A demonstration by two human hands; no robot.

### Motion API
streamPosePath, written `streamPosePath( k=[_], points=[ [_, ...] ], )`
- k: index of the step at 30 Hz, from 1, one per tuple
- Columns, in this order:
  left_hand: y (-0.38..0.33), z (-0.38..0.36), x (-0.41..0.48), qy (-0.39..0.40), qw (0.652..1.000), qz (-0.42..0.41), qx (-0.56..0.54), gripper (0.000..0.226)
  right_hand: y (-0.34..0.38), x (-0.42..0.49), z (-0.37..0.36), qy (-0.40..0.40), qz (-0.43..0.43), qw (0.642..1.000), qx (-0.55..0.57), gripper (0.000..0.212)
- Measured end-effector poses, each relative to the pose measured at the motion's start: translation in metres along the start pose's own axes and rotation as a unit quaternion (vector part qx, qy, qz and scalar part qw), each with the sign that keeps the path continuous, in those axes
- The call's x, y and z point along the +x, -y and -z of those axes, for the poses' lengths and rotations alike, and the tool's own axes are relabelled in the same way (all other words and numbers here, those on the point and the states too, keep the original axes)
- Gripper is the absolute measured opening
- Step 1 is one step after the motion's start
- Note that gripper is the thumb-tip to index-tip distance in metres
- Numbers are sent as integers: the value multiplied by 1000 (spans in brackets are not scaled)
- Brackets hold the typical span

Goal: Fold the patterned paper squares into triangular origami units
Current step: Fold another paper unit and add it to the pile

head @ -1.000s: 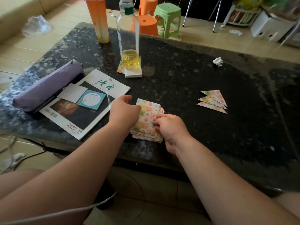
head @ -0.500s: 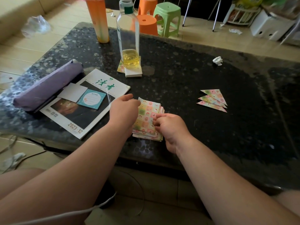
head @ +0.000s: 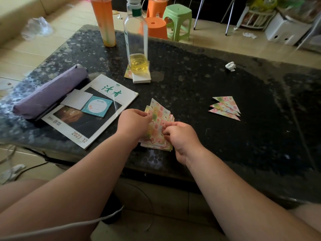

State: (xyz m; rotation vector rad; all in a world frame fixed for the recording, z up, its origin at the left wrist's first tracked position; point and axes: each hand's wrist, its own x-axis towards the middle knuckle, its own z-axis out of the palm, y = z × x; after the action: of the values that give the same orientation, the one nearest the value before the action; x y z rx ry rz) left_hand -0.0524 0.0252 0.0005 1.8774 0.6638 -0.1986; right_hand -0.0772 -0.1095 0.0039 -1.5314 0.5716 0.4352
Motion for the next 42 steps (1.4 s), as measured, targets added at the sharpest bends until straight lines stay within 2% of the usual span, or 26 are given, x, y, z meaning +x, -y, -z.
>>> streamPosePath(
  k=[6,11,16,19,22,26,32,35,39,42],
  points=[
    [-2,-2,-1,3,999,-49,21,17,-2,3,15,-34,41,999,-11,15],
    [-1,-2,3,27,996,25,-85,22,3,6,26,-30,81,991,-105,9],
    [2,3,2,48,981,68,-177,28,2,12,16,-20,77,986,-145,19],
    [1,7,3,85,965,85,-233,26,4,15,11,-29,58,990,-121,14],
    [-2,9,2,111,951,90,-275,26,11,17,11,-34,26,998,-42,13],
    [-6,12,4,107,940,87,-312,40,20,18,16,-47,18,999,2,13],
    [-7,13,3,112,949,85,-283,43,16,22,21,-70,44,996,-39,14],
    [-2,13,8,73,960,87,-257,34,17,22,29,-76,45,995,-42,13],
    [-2,17,19,-33,995,21,-94,21,21,19,57,-107,57,992,-37,8],
    [-7,19,17,-52,998,-18,26,32,24,19,84,-142,76,985,-63,6]
  ],
)
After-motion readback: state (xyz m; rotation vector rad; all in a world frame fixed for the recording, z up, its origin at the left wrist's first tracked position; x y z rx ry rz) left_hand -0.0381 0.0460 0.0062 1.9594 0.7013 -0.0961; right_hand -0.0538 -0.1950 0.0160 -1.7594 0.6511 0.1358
